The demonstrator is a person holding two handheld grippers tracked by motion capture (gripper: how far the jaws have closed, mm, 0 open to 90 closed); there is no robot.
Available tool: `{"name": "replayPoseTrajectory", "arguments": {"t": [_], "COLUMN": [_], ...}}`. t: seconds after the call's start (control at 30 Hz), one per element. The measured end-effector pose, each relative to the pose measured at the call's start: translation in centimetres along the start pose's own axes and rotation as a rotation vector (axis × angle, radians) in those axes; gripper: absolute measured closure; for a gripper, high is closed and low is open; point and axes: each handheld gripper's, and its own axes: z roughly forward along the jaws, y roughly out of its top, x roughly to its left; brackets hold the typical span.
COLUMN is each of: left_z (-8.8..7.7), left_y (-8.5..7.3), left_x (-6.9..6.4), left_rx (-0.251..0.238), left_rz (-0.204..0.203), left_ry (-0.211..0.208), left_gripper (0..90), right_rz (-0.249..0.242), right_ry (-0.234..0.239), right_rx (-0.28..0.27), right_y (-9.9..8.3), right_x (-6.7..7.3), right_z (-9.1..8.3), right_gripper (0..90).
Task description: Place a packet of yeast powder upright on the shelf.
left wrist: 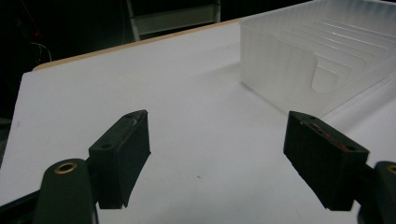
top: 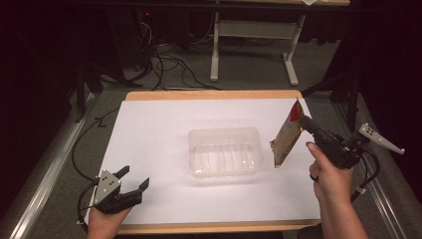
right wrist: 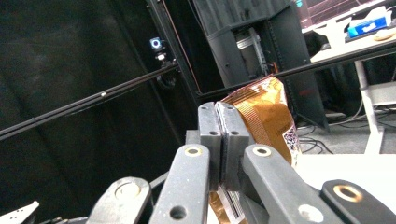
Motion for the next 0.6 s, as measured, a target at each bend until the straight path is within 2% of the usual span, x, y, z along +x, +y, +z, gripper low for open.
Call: {"name": "replayPoseTrajectory", "arguments": {"t": [0.6], "left_z": [-0.1], "left_y": [0.0], "left_x": [0.1], "left_rx": [-0.002], "left_rz": [0.002], "left_ry": [0.001], "left_gripper": [23.3], "right_rz": [-0.010], "right_ry": [0.066], "right_rx": [0.005], "right_y": [0.7], "right_x": [2.7], "right_z": [3.7], "right_gripper": [90.0]}}
